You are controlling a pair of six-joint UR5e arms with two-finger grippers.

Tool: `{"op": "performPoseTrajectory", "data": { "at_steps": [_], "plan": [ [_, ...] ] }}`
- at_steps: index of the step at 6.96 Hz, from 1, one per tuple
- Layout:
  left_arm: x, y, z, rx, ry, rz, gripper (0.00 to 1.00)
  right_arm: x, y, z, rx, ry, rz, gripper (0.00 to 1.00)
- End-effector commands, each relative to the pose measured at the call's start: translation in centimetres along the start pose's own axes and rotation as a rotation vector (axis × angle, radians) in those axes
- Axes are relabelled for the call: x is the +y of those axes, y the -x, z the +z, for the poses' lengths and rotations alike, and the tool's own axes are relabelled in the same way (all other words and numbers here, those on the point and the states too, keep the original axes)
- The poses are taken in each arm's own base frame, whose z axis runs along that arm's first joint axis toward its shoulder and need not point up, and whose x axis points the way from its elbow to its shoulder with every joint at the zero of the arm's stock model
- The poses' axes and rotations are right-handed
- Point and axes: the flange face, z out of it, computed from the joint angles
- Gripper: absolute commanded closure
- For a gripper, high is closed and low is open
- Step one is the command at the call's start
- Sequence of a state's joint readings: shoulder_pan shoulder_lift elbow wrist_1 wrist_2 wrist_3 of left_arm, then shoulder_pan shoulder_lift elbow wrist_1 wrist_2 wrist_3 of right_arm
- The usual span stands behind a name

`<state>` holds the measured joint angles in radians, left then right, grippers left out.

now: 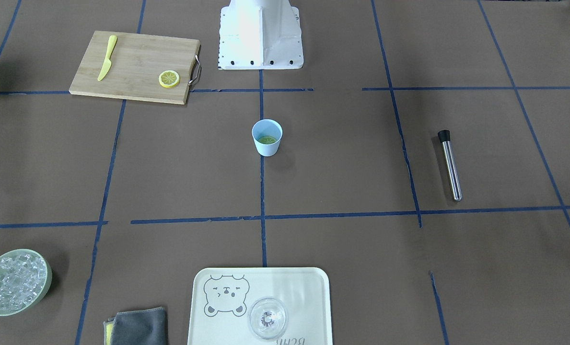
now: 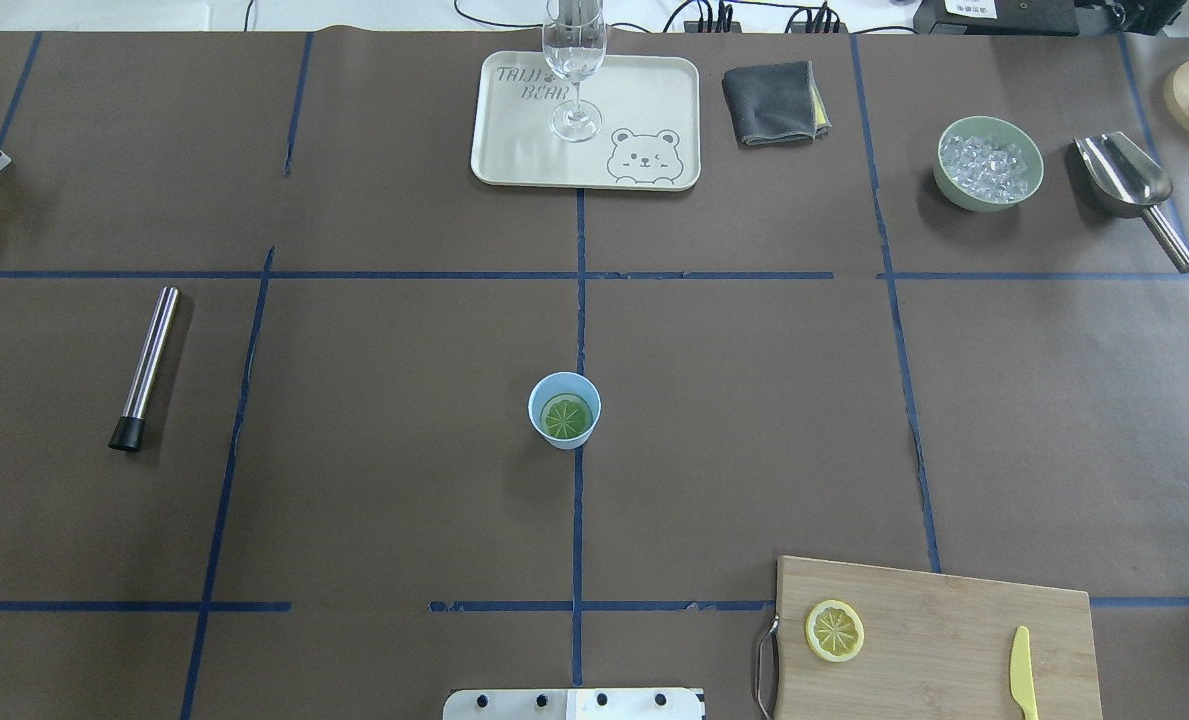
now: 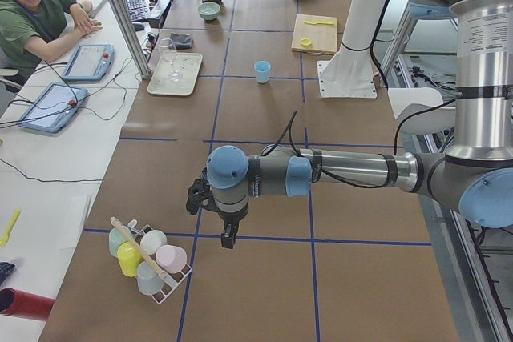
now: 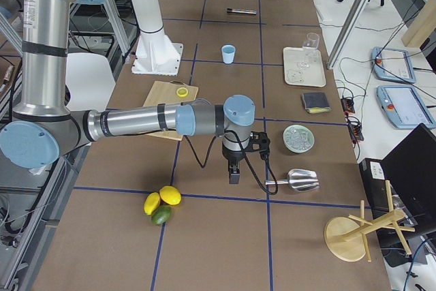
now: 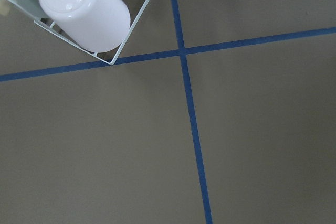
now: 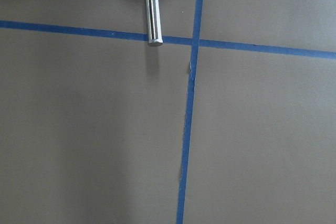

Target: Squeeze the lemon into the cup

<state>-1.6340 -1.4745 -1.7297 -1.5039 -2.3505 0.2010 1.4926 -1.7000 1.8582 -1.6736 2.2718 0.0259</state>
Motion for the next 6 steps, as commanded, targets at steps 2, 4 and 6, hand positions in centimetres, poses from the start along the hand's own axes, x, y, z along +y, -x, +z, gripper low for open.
{"op": "performPoseTrajectory", "data": {
  "at_steps": [2, 4, 6],
  "plan": [
    [-0.2, -0.4, -0.5, -0.012, -0.009, 0.01, 0.0, 0.6, -0.4, 0.4, 0.003, 0.008, 0.018, 0.0],
    [-0.2, -0.4, -0.5, -0.01, -0.01, 0.009, 0.0, 0.7, -0.4, 0.5, 0.002, 0.011, 0.02, 0.0],
    [-0.2, -0.5, -0.7, -0.008, -0.013, 0.01, 0.0, 1.3, -0.7, 0.8, 0.002, 0.019, 0.024, 0.0]
  ]
}}
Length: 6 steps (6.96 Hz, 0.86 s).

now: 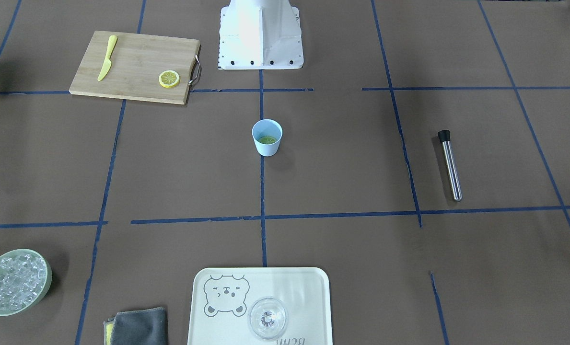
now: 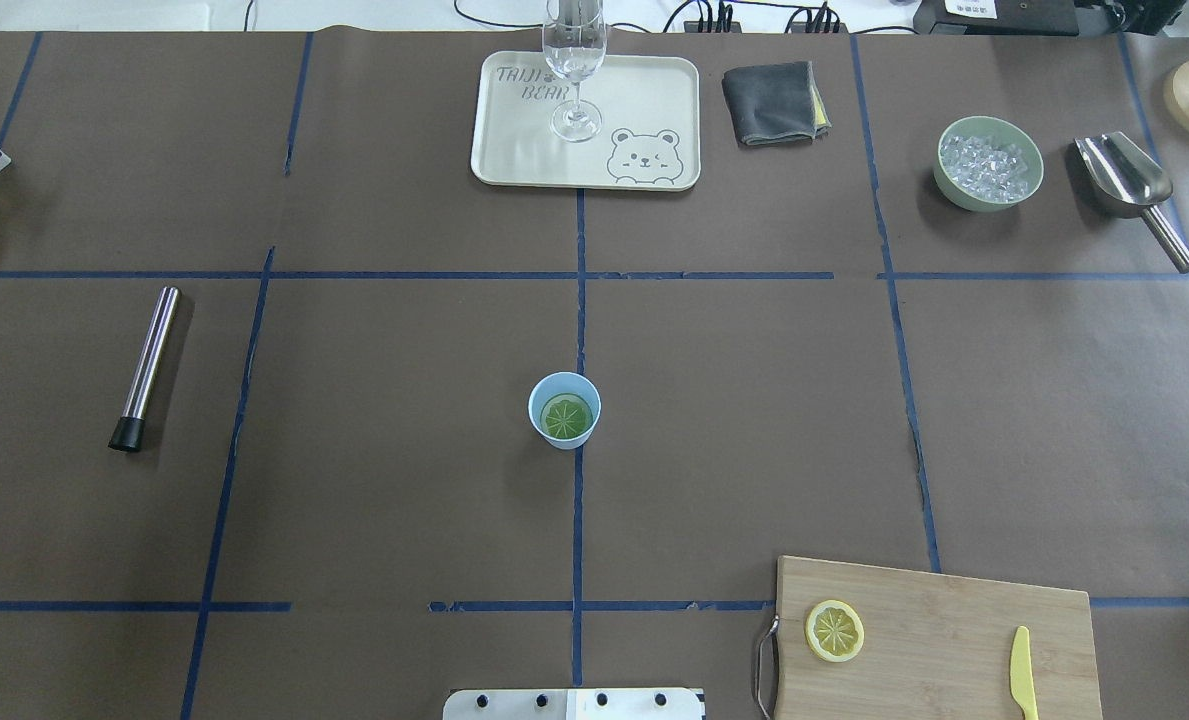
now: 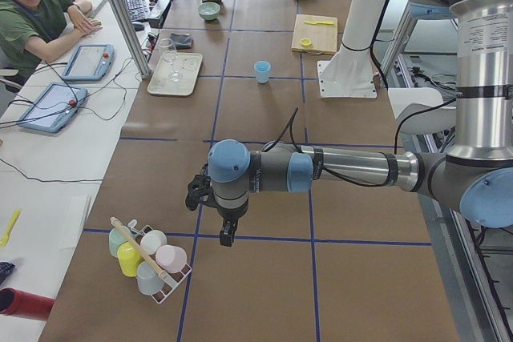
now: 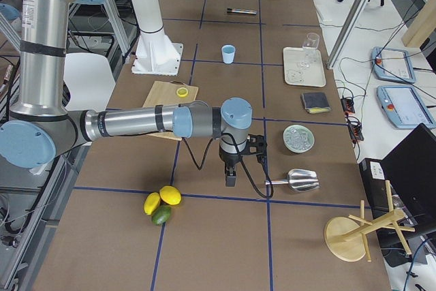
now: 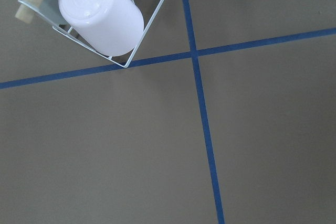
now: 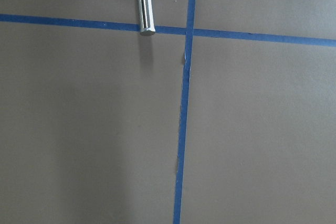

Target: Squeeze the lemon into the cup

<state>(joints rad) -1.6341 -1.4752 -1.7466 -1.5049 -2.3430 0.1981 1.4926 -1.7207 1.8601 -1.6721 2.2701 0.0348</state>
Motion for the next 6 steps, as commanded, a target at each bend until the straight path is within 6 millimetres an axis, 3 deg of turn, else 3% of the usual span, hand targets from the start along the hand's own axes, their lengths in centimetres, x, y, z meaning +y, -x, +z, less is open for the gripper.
{"op": "performPoseTrajectory", "data": {
  "at_steps": [1, 6],
  "plan": [
    [-0.08, -0.2, -0.13, 0.005, -0.004, 0.003, 0.0, 0.49, -0.23, 0.27, -0.001, 0.007, 0.005, 0.0],
    [-0.18, -0.53, -0.46, 0.007, -0.011, 0.009, 0.0, 0.76, -0.3, 0.34, -0.001, 0.009, 0.007, 0.0]
  ]
}}
